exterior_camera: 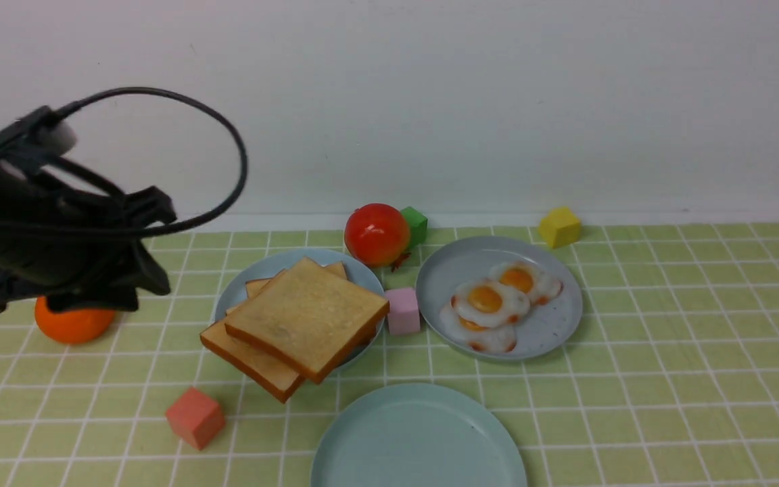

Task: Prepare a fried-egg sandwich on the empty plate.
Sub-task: Use the left arm to grab a slice of bread

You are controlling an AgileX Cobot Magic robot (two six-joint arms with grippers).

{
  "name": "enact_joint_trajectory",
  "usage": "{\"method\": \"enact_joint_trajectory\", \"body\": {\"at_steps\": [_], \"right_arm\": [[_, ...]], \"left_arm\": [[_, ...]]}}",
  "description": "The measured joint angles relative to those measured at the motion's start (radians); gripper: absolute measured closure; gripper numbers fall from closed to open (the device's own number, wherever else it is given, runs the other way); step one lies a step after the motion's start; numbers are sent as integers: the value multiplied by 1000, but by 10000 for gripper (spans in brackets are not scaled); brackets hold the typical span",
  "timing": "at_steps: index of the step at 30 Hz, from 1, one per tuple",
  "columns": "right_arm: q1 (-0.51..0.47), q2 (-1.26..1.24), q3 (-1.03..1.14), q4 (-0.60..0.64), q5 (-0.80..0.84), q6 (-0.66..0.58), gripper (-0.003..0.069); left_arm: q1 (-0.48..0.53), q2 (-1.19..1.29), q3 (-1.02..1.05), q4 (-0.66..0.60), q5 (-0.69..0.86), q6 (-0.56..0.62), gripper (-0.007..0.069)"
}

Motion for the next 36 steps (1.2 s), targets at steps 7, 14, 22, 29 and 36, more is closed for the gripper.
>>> {"method": "enact_joint_trajectory", "body": {"at_steps": [7,14,22,29,36], "right_arm": [[41,59,0,204,108,-195,418],[42,71,0,226,149,-278,418],[42,71,0,241,149,-281,418],[42,71,0,275,149,-281,418],[42,71,0,279,149,-281,418]], "left_arm": [[0,280,-254,-76,146,296,371],[0,393,-337,-139,158,473,285],[0,463,-346,-170,150,602,210],[0,534,-346,-184,130,611,209],[4,538,-349,-227,137,670,314]]}}
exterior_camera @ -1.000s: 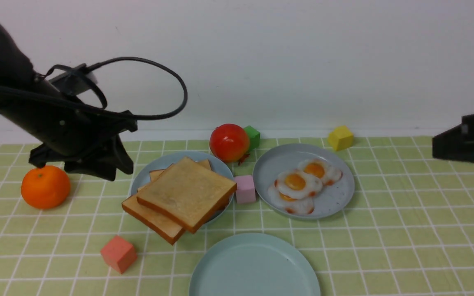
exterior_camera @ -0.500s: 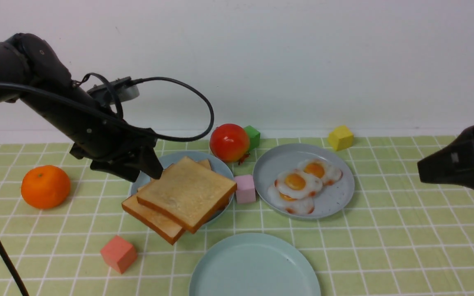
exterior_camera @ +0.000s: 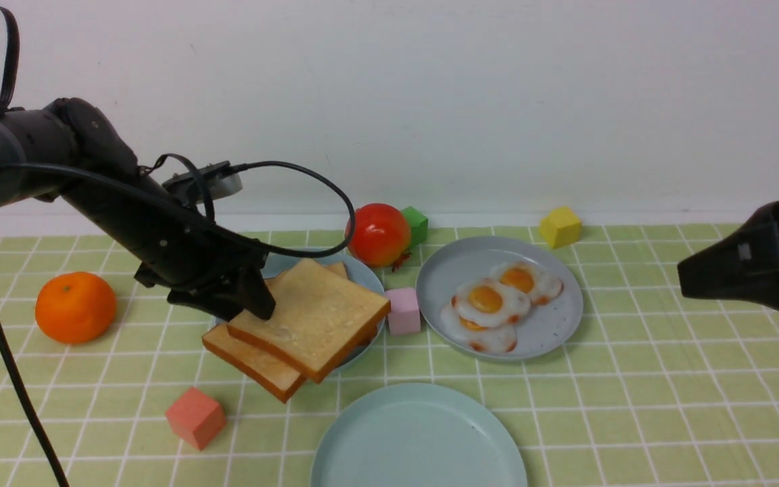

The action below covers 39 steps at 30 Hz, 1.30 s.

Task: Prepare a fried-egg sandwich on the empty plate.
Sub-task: Use the left arm to grab a slice of bread, then use the left arm to put a slice of bread into the empty plate in the middle

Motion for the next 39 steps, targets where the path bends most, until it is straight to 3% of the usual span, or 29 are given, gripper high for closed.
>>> {"method": "enact_joint_trajectory", "body": {"at_steps": [2,4,5,7,15,20,30,36,39], "right_arm": [[0,0,0,0,0,0,418],[0,0,0,0,0,0,418],[0,0,0,0,0,0,418],[0,0,0,0,0,0,418],[0,0,0,0,9,0,418],[0,0,0,-12,27,0,418],[0,0,0,-22,30,0,418],[0,0,0,-22,30,0,418],[0,0,0,-22,30,0,418]], "left_arm": [[0,0,0,-5,6,12,414],[0,0,-1,-5,9,13,453],[1,0,-7,-5,19,15,545],[1,0,-17,-7,42,15,601],[-6,-106,6,-113,154,16,599],[-94,-238,170,-276,166,39,599],[-349,-409,660,-490,-338,-9,599],[-435,-409,769,-544,-567,-41,599],[-447,-409,782,-548,-611,-50,585]]}}
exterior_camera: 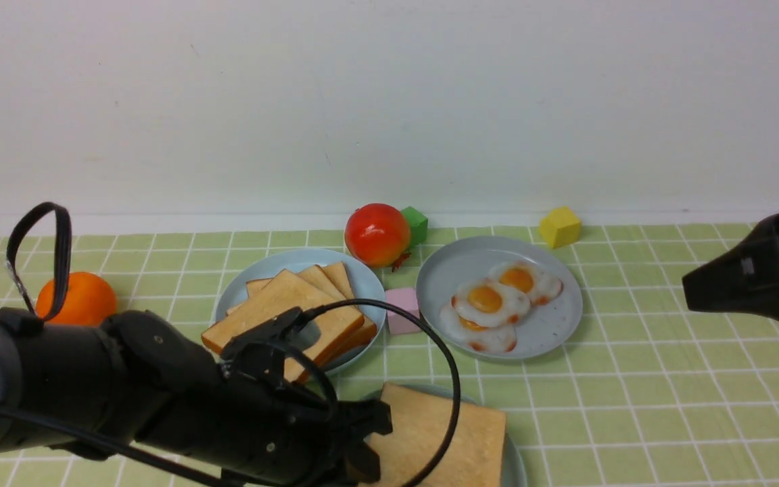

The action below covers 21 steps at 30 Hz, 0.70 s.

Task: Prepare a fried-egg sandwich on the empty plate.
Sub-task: Use the left arm to put a slice of bread into the empty plate in the middle, then use the right arm to grab a fried egg

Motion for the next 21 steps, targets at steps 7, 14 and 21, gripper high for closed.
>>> {"method": "enact_joint_trajectory", "body": {"at_steps": [7,14,21], "right_arm": [[0,0,0,0,0,0,418],[0,0,0,0,-62,57,418],[0,54,0,25,-129,111,418]], "left_arm": [[0,0,2,8,-10,-5,435],[0,-29,2,141,38,-19,130],[0,-165,-82,412,164,-120,41]]}}
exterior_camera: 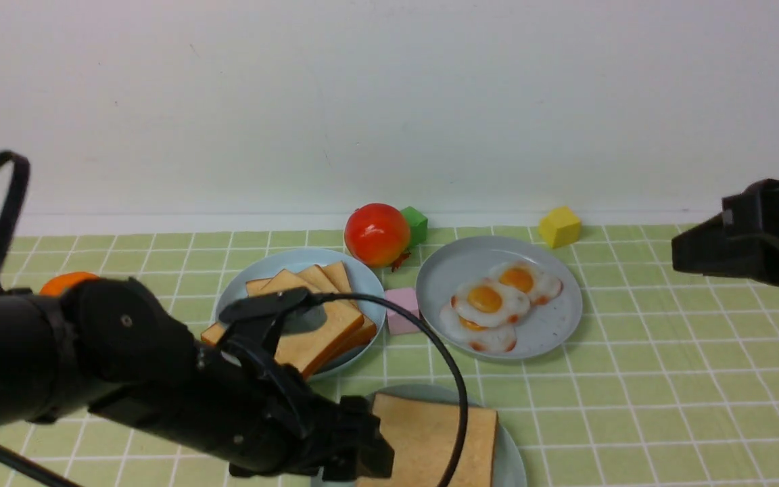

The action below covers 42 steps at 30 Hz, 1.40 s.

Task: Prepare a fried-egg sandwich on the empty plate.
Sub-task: Use the right arm to grab a fried egg

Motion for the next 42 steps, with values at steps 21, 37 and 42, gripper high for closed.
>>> {"method": "enact_joint_trajectory", "body": {"at_steps": [21,37,42], "right_arm": [[-1,646,-22,530,-434,-10,372],[-9,858,-120,839,-479,-172,284],[-9,882,-121,867,-479,-187,284]], "left_arm": [[0,-124,-386,409,393,-73,638],[0,-124,-386,418,405,-73,638],[0,-124,-386,428,406,-73,638]]}}
